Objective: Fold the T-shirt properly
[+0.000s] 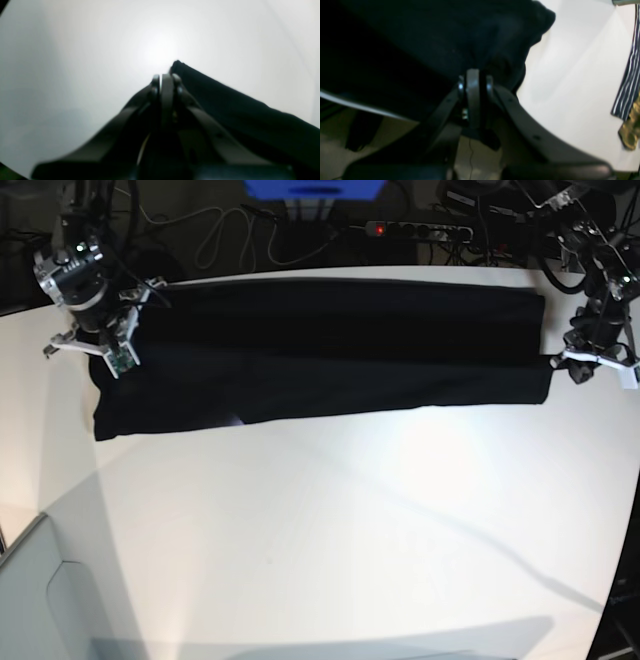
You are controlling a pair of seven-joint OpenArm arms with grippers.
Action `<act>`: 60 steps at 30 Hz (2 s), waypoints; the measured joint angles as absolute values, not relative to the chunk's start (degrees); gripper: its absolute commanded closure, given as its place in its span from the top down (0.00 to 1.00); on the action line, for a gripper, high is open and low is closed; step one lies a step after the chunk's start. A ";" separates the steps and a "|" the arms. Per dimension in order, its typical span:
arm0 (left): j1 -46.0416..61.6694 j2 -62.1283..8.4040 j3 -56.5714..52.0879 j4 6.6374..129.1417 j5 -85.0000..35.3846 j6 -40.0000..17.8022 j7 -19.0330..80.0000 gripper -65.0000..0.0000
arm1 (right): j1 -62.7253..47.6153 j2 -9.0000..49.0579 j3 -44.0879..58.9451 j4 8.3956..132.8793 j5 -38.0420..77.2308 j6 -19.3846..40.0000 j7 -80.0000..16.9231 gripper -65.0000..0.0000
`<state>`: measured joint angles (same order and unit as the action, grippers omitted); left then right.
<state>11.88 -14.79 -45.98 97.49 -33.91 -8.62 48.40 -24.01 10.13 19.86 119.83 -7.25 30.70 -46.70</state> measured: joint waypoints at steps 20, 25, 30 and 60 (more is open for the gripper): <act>15.33 -12.56 -45.98 97.14 -33.30 -8.64 47.83 0.00 | -24.01 9.98 20.84 119.68 -7.07 34.68 -46.59 0.00; 15.25 -12.25 -45.98 97.12 -33.30 -8.62 47.81 0.00 | -23.99 10.00 20.82 119.68 -7.07 34.70 -46.63 0.00; 15.22 -12.25 -45.89 97.10 -33.63 -8.62 47.86 0.00 | -24.43 11.42 20.84 119.66 -6.92 34.81 -46.92 0.20; 13.43 -12.12 -42.11 88.77 -33.43 -8.34 48.16 0.57 | -16.64 7.60 18.90 105.49 -7.38 34.87 -47.11 0.45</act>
